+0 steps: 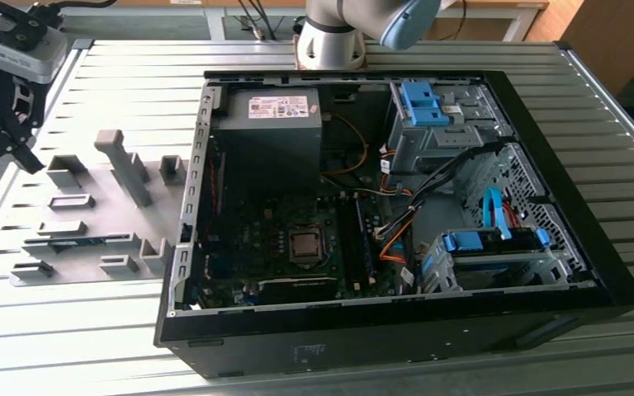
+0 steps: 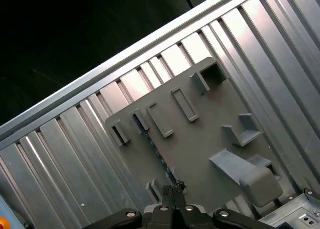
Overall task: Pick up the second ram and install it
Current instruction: 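Pick up the second ram and move it above second insertion slot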
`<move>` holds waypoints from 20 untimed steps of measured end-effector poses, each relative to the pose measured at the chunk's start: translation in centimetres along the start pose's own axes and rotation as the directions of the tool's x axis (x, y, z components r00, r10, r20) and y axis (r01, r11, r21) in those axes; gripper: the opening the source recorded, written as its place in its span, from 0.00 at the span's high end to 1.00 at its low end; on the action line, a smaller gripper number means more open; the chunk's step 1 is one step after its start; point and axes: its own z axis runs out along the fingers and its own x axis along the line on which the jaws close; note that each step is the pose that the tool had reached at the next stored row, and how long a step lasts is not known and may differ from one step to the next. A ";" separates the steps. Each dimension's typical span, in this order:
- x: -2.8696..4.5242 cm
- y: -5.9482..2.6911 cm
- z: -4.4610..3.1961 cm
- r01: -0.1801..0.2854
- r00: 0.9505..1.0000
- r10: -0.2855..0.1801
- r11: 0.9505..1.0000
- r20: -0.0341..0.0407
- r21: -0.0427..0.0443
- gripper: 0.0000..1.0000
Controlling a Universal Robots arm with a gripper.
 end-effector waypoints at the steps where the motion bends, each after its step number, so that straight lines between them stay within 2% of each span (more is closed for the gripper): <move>1: 0.00 0.00 0.00 0.014 1.000 -0.014 1.000 0.000 0.000 0.89; 5: 0.00 0.00 0.04 0.085 0.996 -0.085 0.996 -0.001 0.000 0.89; 10: 0.00 0.00 0.16 0.175 0.985 -0.175 0.985 -0.002 0.001 0.89; 14: 0.00 -0.01 0.29 0.247 0.969 -0.247 0.969 -0.003 0.001 0.89; 19: 0.00 0.00 0.41 0.329 0.944 -0.329 0.944 -0.005 0.001 0.89; 20: 0.01 0.01 0.42 0.334 0.942 -0.334 0.942 -0.005 0.001 0.89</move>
